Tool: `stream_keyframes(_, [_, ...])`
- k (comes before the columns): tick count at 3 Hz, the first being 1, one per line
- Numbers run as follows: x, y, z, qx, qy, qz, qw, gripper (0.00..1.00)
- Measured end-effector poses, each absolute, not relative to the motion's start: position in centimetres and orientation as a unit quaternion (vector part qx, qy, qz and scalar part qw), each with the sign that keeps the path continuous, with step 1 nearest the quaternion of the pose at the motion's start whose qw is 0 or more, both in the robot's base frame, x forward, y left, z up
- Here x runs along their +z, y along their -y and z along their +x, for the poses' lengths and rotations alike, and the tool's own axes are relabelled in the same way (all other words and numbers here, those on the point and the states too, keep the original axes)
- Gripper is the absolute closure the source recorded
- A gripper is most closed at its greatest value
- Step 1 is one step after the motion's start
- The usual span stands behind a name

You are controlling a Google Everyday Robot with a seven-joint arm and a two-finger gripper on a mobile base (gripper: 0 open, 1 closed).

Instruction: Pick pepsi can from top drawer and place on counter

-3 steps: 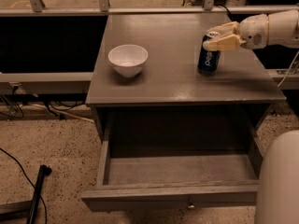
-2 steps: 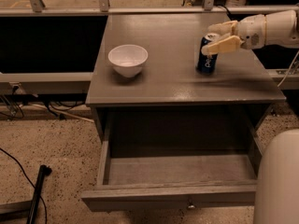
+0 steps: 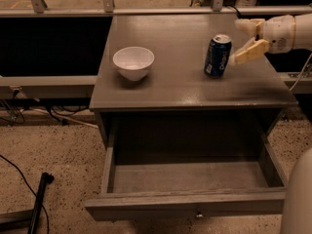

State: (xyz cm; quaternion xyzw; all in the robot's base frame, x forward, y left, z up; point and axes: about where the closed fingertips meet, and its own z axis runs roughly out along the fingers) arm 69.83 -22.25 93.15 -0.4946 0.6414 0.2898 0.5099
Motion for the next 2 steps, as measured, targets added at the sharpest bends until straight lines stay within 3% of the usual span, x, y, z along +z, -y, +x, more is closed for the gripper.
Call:
stream_keyframes(1, [94.94, 25.96, 66.92, 0.249, -0.621, -0.514, 0.536, 0.0])
stream_keyframes(2, [94.94, 25.96, 66.92, 0.249, -0.621, -0.514, 0.536, 0.0])
